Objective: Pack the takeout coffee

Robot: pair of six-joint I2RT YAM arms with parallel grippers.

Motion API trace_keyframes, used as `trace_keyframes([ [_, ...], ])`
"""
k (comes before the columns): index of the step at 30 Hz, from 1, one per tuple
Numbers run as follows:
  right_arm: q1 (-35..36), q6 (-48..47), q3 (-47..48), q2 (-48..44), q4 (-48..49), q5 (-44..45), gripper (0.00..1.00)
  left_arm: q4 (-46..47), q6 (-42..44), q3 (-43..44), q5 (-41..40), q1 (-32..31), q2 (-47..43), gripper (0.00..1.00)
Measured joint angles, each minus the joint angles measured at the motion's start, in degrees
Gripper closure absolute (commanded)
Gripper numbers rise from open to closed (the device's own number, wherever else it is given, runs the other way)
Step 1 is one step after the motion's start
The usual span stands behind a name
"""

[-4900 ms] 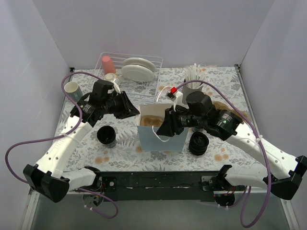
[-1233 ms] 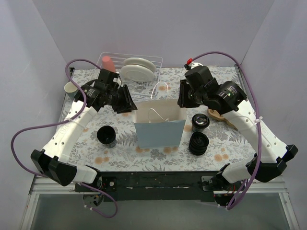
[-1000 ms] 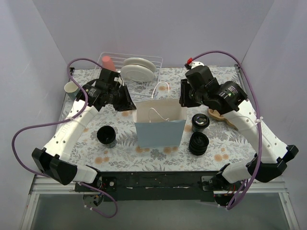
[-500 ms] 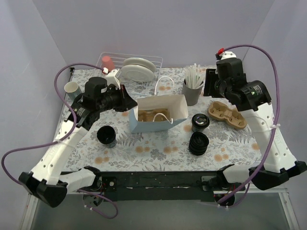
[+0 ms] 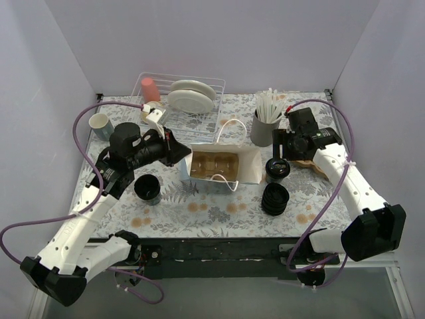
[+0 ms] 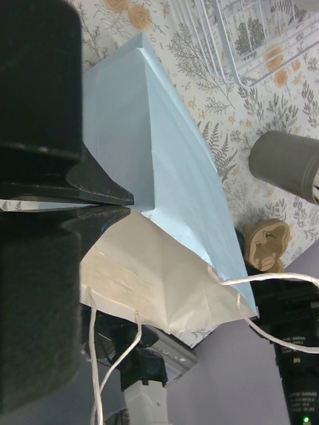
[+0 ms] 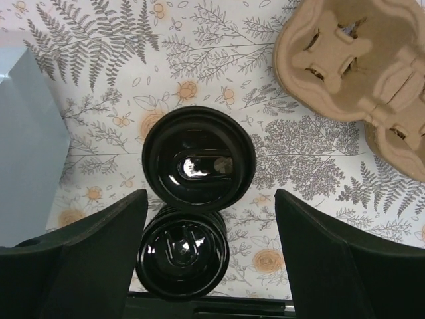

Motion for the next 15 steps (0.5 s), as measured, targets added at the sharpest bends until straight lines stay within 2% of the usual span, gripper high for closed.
trace_keyframes([
  [10, -2.6, -5.5, -5.8, 0.6, 9.3, -4.7, 0.18, 1.4, 5.5, -3.3, 4.1, 0.0, -2.0, 1.00],
  [15, -2.6, -6.9, -9.7, 0.7, 10.7, -7.0, 0.18, 1.3, 6.8, -4.2, 5.0, 0.0, -2.6, 1.00],
])
